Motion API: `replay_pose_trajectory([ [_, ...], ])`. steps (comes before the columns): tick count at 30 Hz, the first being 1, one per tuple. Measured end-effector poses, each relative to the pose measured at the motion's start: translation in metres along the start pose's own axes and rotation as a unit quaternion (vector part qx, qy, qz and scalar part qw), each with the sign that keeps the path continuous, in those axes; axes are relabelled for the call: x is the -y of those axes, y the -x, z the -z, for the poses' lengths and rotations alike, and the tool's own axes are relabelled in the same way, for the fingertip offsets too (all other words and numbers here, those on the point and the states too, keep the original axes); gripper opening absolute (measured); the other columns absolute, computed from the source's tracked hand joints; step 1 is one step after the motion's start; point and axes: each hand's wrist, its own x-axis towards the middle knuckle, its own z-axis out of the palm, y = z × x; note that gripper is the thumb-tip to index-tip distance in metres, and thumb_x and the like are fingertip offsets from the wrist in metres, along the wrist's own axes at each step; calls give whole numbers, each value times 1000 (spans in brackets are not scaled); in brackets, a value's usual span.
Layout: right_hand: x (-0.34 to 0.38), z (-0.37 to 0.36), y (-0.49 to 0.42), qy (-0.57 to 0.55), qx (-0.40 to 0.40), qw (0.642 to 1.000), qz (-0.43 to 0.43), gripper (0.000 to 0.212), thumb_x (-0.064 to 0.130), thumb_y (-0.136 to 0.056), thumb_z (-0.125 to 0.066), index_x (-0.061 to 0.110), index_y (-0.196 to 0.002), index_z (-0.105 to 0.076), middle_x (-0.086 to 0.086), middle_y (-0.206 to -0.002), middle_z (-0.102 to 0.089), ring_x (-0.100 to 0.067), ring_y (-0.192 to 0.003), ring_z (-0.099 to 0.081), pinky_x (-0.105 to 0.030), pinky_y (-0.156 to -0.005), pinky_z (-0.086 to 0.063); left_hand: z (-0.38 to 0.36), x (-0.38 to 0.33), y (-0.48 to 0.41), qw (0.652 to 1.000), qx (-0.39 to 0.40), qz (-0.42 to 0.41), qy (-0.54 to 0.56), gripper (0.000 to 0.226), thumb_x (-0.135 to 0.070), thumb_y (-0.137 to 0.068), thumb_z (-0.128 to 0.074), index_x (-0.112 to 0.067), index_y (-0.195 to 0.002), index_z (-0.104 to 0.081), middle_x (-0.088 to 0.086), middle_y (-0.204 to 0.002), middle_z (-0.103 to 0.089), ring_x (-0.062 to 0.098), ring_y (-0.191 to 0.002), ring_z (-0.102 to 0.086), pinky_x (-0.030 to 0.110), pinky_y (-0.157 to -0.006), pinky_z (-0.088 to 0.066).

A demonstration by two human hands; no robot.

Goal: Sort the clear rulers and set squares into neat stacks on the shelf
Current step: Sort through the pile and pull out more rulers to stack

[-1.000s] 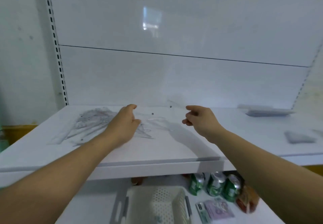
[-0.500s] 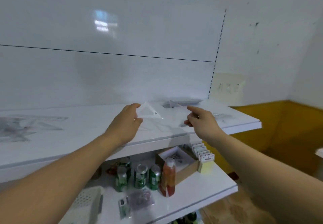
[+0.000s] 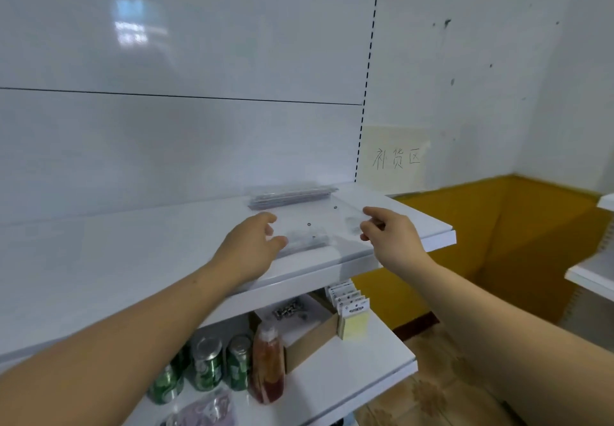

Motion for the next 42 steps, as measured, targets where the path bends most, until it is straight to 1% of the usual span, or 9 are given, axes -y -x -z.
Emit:
replay_pose_trajectory([
  [3, -13, -4, -25, 43, 20, 999, 0, 39, 23, -98, -49, 16, -136, -50, -6, -116, -65, -20, -106, -58, -31, -96, -45, -19, -3, -16, 999, 28, 5, -30, 51, -42, -92, -53, -19, -137, -43, 0, -135, -48, 18, -117, -50, 33, -99, -40],
  [6, -24, -10, -46, 73, 43, 996, 12, 39, 24, -98, -49, 17, -136, -50, -4, -125, -60, -19, -112, -55, -31, -101, -40, -29, -4, -23, 998, 29, 32, -54, 51, -46, -90, -52, -22, -135, -45, -1, -136, -48, 20, -120, -49, 40, -102, -40],
  [18, -45, -19, -103, 75, 172, 976, 115, 39, 25, -98, -48, 16, -136, -50, -7, -121, -60, -19, -104, -54, -28, -96, -39, -29, -17, -17, 989, 32, 98, -101, 51, -52, -82, -57, -22, -124, -58, -5, -120, -57, 13, -108, -54, 37, -97, -45],
  [23, -49, -19, -104, 69, 185, 971, 138, 41, 26, -99, -46, 14, -138, -48, -6, -124, -58, -21, -114, -52, -28, -98, -36, -30, -22, -13, 986, 25, 107, -126, 57, -56, -80, -54, -21, -126, -56, -7, -113, -56, 13, -106, -54, 36, -95, -44],
  [26, -47, -16, -101, 73, 166, 970, 159, 39, 28, -99, -44, 11, -134, -52, -8, -131, -57, -24, -120, -50, -30, -101, -35, -31, -23, -12, 985, 24, 117, -123, 76, -66, -71, -47, -21, -133, -50, -6, -120, -54, 9, -104, -51, 33, -97, -43],
  [29, -41, -14, -95, 103, 156, 960, 210, 37, 28, -101, -41, 3, -121, -60, -15, -117, -63, -30, -108, -55, -35, -92, -41, -28, -21, -11, 985, 17, 127, -118, 76, -67, -74, -51, -21, -135, -47, -3, -127, -52, 11, -108, -50, 32, -98, -41],
  [33, -29, -23, -79, 126, 170, 934, 288, 38, 33, -100, -43, 18, -133, -55, -5, -111, -63, -20, -104, -56, -25, -86, -38, -14, -14, -1, 975, 35, 158, -154, 81, -72, -70, -41, -24, -135, -46, -4, -134, -48, 15, -119, -47, 37, -102, -39],
  [38, -20, -39, -54, 117, 171, 901, 382, 28, 31, -93, -58, 17, -113, -71, -6, -94, -65, -25, -88, -61, -34, -80, -46, 19, 18, 20, 947, 38, 239, -210, 66, -68, -86, -39, -25, -136, -45, -2, -145, -41, 20, -130, -40, 41, -107, -34],
  [42, -19, -40, -52, 172, 205, 884, 384, 40, 48, -89, -55, 23, -118, -67, 3, -99, -55, -14, -94, -52, -30, -86, -42, 26, 32, 32, 944, 13, 259, -206, 59, -59, -92, -34, -25, -139, -42, -2, -148, -38, 21, -133, -38, 39, -109, -30],
])
